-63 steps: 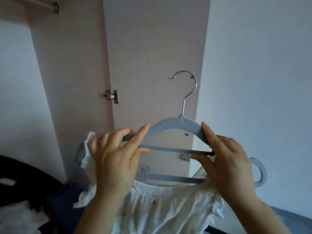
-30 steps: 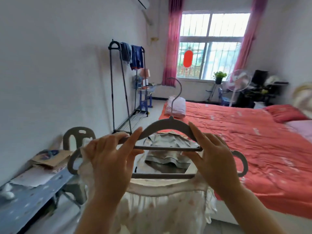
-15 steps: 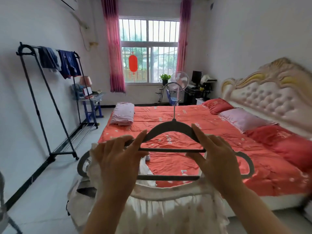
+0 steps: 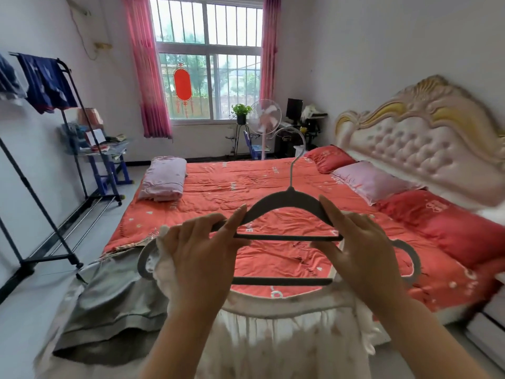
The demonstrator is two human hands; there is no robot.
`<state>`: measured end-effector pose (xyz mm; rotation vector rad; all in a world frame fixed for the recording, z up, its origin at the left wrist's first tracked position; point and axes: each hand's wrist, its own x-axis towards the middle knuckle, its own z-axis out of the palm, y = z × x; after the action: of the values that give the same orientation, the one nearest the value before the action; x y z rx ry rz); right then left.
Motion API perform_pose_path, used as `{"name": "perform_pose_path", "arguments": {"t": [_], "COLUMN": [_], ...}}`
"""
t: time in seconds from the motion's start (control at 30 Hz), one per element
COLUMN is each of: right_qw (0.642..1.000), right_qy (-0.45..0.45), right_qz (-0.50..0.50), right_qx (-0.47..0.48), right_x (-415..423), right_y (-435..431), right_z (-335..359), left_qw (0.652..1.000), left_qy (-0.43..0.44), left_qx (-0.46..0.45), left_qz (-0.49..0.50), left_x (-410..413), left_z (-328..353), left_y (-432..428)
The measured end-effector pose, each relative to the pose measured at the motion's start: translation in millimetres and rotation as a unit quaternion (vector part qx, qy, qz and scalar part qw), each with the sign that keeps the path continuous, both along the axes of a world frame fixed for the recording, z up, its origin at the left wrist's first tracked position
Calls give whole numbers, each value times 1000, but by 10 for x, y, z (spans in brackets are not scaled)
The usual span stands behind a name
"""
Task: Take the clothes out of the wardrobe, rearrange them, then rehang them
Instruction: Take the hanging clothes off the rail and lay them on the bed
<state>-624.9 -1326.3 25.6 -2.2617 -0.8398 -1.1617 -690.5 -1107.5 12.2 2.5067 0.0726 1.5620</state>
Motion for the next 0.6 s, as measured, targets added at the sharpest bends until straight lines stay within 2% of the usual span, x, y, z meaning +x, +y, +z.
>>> {"name": "perform_pose_path", "arguments": {"t": [0.27, 0.6], "right_qw": [999, 1000], "right_qy": [14, 13], "right_qz": [-27, -4], "right_qx": [-16, -14], "right_x": [970, 2065], "right_y": [232, 278], "right_z": [-4, -141], "left_qw": [999, 1000], "left_qy": [-15, 16], "left_qx": [-11, -13], "left_qz": [-44, -22], "left_x": [1088, 2078], "left_z": [-17, -117], "left_y": [268, 281]}}
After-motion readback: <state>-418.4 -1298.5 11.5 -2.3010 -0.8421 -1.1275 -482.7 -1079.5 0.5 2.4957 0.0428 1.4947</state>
